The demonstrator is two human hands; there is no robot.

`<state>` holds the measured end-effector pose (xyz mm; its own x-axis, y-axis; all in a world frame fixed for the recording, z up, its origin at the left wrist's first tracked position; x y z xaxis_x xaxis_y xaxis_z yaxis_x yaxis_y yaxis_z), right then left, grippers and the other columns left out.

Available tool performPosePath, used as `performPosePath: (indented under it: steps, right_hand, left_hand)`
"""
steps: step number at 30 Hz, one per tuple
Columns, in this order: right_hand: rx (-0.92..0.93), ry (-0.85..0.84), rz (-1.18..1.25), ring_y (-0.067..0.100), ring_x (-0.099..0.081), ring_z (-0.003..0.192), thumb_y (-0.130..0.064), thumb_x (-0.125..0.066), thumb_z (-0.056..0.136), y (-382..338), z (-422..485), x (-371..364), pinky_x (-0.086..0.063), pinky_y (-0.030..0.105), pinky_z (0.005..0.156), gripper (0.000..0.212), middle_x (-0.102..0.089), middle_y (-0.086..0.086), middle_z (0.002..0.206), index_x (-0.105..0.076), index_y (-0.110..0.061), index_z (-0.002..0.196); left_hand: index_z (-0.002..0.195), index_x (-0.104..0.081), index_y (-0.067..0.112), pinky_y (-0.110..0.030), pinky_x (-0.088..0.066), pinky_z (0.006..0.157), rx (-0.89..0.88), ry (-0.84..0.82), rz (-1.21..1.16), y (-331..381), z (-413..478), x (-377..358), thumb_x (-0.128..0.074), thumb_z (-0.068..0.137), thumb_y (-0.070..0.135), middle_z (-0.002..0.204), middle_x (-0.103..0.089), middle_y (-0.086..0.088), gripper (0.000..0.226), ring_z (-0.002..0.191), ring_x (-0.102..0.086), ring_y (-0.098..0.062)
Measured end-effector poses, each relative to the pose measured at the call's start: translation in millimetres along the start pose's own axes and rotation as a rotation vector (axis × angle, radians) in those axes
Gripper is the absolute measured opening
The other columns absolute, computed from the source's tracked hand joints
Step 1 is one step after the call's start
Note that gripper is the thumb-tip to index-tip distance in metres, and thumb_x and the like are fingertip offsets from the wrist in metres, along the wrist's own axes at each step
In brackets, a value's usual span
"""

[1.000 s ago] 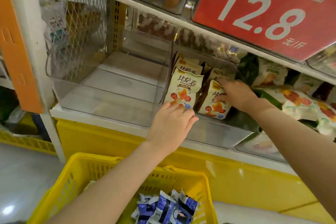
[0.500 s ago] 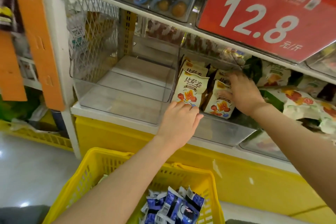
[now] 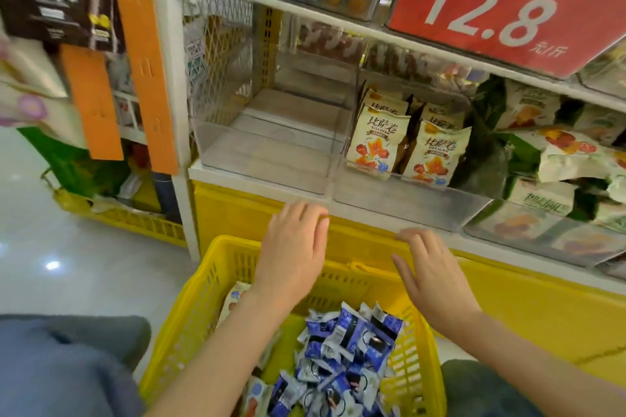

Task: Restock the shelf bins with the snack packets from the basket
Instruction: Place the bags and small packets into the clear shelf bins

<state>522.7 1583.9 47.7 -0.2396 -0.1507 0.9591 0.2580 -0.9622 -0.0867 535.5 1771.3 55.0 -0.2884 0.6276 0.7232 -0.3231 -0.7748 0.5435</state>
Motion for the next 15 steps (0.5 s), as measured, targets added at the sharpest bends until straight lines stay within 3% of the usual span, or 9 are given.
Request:
performPosePath:
  steps: [4,8,11,15]
  right_hand:
    - [0.055,-0.190,0.063,0.010,-0.050,0.103,-0.036,-0.037,0.099,-43,-16,-63,-0.035,0.016,0.083,0.029,-0.050,-0.005,0.114,-0.051,-0.020,0.120]
    - [0.075,-0.375,0.189,0.009,-0.050,0.100,-0.032,-0.033,0.101,-88,-26,-138,-0.032,0.016,0.076,0.030,-0.048,-0.004,0.120,-0.047,-0.019,0.123]
    - [0.048,-0.581,0.295,0.013,-0.050,0.108,-0.028,-0.032,0.102,-118,-41,-200,-0.036,0.019,0.085,0.033,-0.044,0.001,0.129,-0.042,-0.015,0.130]
    - [-0.170,-0.825,0.510,0.017,-0.045,0.122,-0.025,-0.038,0.101,-148,-76,-270,-0.037,0.018,0.097,0.041,-0.039,0.008,0.141,-0.033,-0.010,0.138]
  left_hand:
    - [0.109,-0.055,0.018,-0.029,-0.035,0.088,0.254,-0.050,0.098,-88,-40,-2,-0.038,0.097,0.025,0.106,-0.055,0.002,0.022,0.102,-0.047,-0.016]
    - [0.113,-0.058,0.007,-0.041,-0.038,0.081,0.487,-0.096,0.224,-176,-82,4,-0.047,0.093,0.014,0.106,-0.056,-0.014,0.023,0.098,-0.050,-0.031]
    - [0.113,-0.058,0.004,-0.043,-0.040,0.085,0.700,-0.171,0.147,-235,-121,0,-0.043,0.095,0.014,0.109,-0.057,-0.020,0.025,0.102,-0.052,-0.037]
    - [0.083,-0.050,0.013,-0.037,-0.040,0.073,0.784,-0.288,-0.086,-258,-158,-24,-0.030,0.101,0.026,0.082,-0.061,-0.015,0.029,0.085,-0.059,-0.033]
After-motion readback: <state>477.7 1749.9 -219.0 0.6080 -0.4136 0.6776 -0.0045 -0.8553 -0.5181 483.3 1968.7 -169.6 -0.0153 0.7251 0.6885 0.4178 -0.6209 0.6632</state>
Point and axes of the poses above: each hand's wrist, its own z-axis towards the middle knuckle, its own x-axis out of the back of the hand, y = z × x, the point moved 9 cm from there along z, towards the middle knuckle
